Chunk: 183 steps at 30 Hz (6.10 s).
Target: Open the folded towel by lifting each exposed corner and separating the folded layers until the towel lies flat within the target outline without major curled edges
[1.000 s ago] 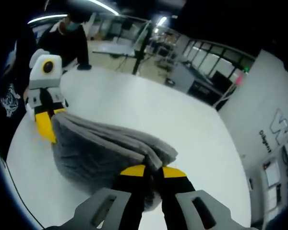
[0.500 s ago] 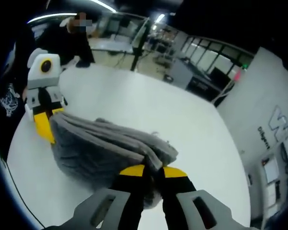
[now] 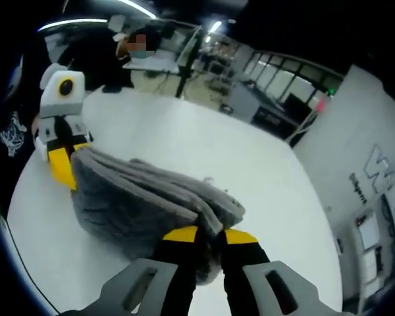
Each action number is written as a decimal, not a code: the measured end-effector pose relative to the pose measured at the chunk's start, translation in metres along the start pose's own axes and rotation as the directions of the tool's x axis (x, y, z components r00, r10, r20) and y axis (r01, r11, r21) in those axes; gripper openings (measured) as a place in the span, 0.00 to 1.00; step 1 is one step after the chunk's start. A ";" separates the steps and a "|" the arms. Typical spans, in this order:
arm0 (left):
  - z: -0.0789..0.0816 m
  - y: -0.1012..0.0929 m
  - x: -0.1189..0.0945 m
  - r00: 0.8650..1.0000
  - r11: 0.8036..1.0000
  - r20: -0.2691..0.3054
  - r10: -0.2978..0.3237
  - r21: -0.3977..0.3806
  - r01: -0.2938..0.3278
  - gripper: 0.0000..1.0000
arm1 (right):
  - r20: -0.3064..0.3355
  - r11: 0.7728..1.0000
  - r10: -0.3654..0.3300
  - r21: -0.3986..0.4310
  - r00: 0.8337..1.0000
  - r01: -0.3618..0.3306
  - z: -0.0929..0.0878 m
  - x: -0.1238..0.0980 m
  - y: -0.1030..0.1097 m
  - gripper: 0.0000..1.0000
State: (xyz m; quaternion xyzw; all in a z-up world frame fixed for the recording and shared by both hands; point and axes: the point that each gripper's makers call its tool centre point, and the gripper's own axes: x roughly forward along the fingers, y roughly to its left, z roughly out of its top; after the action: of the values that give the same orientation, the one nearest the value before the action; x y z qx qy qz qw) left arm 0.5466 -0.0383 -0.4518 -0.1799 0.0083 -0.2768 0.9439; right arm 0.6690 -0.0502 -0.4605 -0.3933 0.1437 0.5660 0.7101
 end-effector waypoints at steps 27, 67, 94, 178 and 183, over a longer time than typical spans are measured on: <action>-0.015 -0.021 0.008 0.998 0.999 -0.037 -0.050 0.006 0.050 0.03 | -0.009 0.998 -0.043 0.041 0.999 0.044 -0.026 -0.020 0.015 0.09; -0.031 -0.036 0.011 0.994 0.994 -0.064 -0.089 0.057 0.092 0.01 | 0.009 0.992 -0.091 0.087 0.996 0.089 -0.053 -0.029 0.035 0.12; -0.042 -0.042 0.017 0.990 0.986 -0.093 -0.108 0.117 0.119 0.02 | 0.036 0.989 -0.136 0.069 0.990 0.133 -0.070 -0.034 0.031 0.11; -0.105 -0.089 0.024 0.948 0.912 -0.265 -0.175 0.320 0.258 0.02 | -0.030 0.948 -0.193 0.253 0.981 0.194 -0.165 -0.057 0.064 0.17; -0.109 -0.091 0.027 0.943 0.904 -0.283 -0.174 0.334 0.267 0.02 | -0.045 0.948 -0.192 0.251 0.980 0.197 -0.171 -0.057 0.067 0.17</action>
State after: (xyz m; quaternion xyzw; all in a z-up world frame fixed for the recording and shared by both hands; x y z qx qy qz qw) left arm 0.5096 -0.1603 -0.5204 0.0358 0.0532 -0.3991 0.9146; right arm 0.6305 -0.2094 -0.5609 -0.3166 0.1827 0.4662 0.8056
